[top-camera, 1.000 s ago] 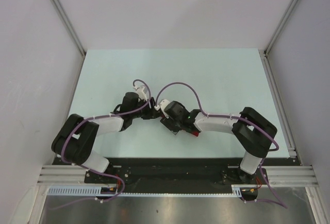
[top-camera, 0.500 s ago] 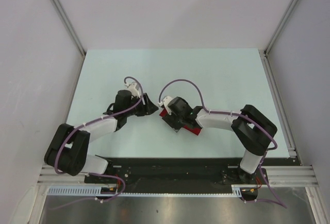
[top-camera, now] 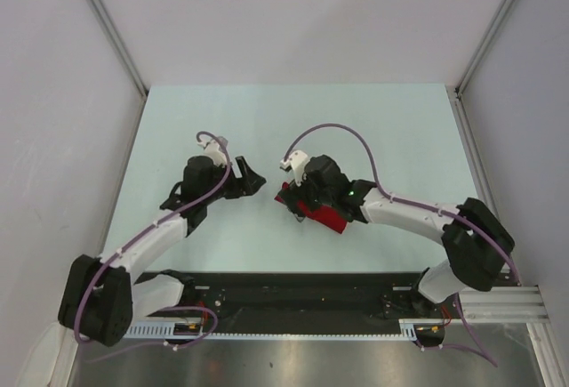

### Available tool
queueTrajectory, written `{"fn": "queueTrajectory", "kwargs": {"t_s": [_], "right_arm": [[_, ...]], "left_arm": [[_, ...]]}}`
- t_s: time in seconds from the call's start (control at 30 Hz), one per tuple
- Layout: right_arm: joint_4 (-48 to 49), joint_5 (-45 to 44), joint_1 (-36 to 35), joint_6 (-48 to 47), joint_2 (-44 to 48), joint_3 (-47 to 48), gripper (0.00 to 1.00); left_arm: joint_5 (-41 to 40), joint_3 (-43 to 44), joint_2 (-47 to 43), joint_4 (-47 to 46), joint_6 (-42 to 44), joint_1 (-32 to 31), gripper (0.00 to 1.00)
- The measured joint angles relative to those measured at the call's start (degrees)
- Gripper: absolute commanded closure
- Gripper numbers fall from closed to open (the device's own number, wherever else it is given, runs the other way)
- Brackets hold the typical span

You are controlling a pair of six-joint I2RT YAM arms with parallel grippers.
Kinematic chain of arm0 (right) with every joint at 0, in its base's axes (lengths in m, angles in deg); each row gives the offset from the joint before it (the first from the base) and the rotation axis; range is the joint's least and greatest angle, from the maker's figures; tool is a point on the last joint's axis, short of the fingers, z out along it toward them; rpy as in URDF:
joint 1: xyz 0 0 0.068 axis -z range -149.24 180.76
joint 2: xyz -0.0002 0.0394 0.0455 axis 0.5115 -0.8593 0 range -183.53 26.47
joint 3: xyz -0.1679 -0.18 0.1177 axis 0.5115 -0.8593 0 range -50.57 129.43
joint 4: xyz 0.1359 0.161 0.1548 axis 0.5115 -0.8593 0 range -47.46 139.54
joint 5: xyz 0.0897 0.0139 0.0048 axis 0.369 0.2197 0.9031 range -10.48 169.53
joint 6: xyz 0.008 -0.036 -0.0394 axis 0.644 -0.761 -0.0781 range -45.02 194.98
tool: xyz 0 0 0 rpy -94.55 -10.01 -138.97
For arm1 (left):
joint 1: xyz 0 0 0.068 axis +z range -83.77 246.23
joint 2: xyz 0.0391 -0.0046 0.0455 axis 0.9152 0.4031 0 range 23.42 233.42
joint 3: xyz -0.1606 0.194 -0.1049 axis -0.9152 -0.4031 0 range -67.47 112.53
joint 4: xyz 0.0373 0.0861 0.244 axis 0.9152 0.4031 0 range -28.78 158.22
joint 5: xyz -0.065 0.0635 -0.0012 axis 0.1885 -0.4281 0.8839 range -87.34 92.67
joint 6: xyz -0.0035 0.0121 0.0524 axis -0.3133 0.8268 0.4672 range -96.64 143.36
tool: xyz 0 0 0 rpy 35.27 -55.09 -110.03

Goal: Fold the napkin, place the utensils inside, and roll it up
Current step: Roll the napkin with the utensil

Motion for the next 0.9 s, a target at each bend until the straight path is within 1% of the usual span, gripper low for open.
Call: {"fn": "queueTrajectory", "kwargs": {"t_s": [0.13,0.27,0.43,0.57,0.6,0.67,0.73,0.9], "right_arm": [[1.22,3.8,4.22,3.45,6.03,-1.97,0.0],[1.88,6.54,13.99,8.66,13.88,-6.32,0.0],[-1.07,7.85,25.94,13.92,25.18,-12.02,0.0],[-4.98,9.4,36.94,17.03,34.67,-16.06,0.0],[-5.75,9.44,38.62,17.18,36.5,-16.87,0.0],[-7.43,9.55,40.94,17.53,41.35,-18.91,0.0],[-8.74,9.75,41.55,17.73,45.79,-20.52,0.0],[-9.29,9.84,41.66,18.47,49.55,-22.14,0.0]], "left_arm": [[-1.73,0.31,-7.69,6.6,0.24,1.77,0.05],[-3.1,2.51,-17.38,13.94,1.38,5.73,0.0],[-4.07,7.96,-25.86,23.26,6.08,8.83,0.0],[-5.01,10.4,-32.0,29.22,11.13,9.27,0.0],[-5.38,10.4,-33.22,30.29,11.85,9.27,0.0],[-6.34,10.38,-36.02,32.54,13.27,9.27,0.0],[-7.23,10.38,-37.48,34.05,14.14,9.27,0.0],[-8.09,10.38,-37.4,36.3,15.08,9.27,0.0]]}}
